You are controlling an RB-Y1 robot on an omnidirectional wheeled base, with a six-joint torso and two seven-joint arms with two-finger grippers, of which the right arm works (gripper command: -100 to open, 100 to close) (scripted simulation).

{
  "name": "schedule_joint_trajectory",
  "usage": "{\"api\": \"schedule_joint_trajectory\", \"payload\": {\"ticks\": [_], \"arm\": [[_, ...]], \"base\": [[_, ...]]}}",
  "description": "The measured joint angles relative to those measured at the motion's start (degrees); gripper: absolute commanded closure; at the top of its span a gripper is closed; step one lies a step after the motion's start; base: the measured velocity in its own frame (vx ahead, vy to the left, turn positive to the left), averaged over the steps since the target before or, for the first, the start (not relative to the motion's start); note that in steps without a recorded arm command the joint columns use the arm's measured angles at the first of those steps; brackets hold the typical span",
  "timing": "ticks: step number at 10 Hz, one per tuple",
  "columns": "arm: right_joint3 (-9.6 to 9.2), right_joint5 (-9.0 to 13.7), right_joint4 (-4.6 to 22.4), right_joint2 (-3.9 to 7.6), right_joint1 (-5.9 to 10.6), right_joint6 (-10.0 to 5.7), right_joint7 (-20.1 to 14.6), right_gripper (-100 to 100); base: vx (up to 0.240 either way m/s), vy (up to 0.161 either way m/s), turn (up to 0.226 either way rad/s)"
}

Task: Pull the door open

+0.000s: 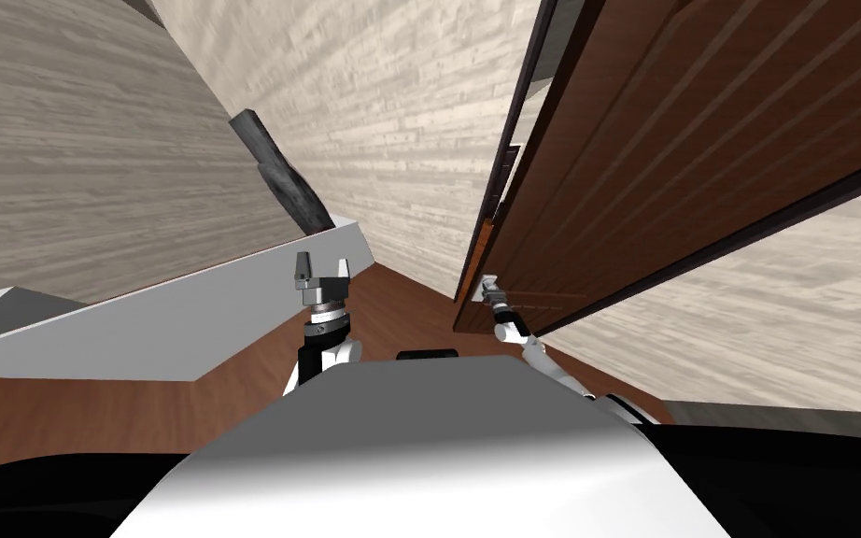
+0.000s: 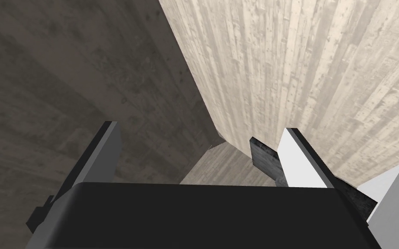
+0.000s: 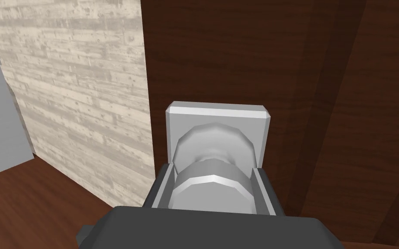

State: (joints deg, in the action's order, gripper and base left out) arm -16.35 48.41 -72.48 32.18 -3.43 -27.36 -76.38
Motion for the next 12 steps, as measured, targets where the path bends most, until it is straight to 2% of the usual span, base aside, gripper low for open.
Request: {"api": "schedule_joint_trajectory", "payload": {"ticks": [2,6,12], "arm": [[-1.47,-0.12,-0.79,1.67,-0.7,-0.73,-1.57,100],[-2.94,-0.25,-1.76,3.09,-1.69,-1.19,-2.78,100],[-6.18,-0.97,-2.91,6.76,-2.89,-3.99,-6.27,100]], "base": [[-0.234,-0.08,0.098],[-0.146,-0.059,0.101],[-0.216,-0.095,0.13]]}}
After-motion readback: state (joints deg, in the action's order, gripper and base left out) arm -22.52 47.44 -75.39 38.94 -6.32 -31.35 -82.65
